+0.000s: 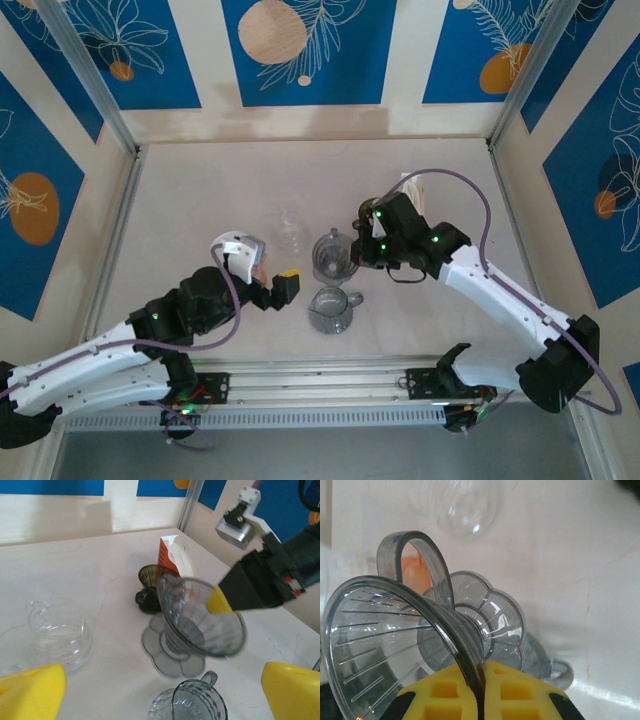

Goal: Place the coffee filter in the dripper

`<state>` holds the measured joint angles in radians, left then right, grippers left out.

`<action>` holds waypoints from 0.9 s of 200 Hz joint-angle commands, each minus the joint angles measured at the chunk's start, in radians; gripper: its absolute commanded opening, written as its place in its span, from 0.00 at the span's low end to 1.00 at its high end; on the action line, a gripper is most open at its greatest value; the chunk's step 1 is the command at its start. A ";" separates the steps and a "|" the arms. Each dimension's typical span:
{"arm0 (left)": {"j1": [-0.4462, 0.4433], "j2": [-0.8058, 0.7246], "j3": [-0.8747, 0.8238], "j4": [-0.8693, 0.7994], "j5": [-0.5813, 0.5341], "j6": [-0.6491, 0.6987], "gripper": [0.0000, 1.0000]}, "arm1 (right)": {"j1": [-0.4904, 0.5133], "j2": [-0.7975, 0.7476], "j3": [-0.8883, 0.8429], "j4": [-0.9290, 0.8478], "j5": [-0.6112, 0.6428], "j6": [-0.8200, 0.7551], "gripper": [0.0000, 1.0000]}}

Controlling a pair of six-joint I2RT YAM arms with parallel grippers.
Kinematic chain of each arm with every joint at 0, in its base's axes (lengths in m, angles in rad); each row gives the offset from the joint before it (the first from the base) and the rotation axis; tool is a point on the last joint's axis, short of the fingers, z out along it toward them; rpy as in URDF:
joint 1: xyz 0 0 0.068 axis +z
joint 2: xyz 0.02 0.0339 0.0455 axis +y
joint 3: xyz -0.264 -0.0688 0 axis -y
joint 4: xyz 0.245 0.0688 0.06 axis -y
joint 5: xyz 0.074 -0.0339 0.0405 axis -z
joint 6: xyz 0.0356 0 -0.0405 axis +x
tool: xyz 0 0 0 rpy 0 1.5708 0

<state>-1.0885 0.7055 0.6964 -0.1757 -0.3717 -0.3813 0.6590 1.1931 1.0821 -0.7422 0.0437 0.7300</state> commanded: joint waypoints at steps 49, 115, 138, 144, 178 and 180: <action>0.003 -0.014 0.020 -0.007 -0.031 0.023 1.00 | 0.106 0.012 -0.028 -0.107 -0.053 0.055 0.00; 0.001 -0.014 0.009 -0.001 -0.038 0.025 0.99 | 0.121 0.026 -0.045 -0.117 -0.039 0.069 0.00; 0.002 -0.011 0.008 0.000 -0.026 0.027 1.00 | 0.126 0.039 -0.043 -0.118 -0.024 0.068 0.00; 0.002 -0.010 0.008 -0.001 -0.024 0.027 1.00 | 0.126 0.041 -0.043 -0.119 -0.022 0.068 0.00; 0.002 -0.014 0.006 -0.004 -0.029 0.025 1.00 | 0.132 0.051 -0.043 -0.118 -0.014 0.070 0.06; 0.003 -0.014 0.005 -0.003 -0.030 0.025 1.00 | 0.133 0.051 -0.043 -0.118 -0.015 0.071 0.07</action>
<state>-1.0885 0.7013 0.6964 -0.1802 -0.3870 -0.3817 0.7799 1.2289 1.0451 -0.8364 0.0261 0.7876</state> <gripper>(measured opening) 0.996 0.088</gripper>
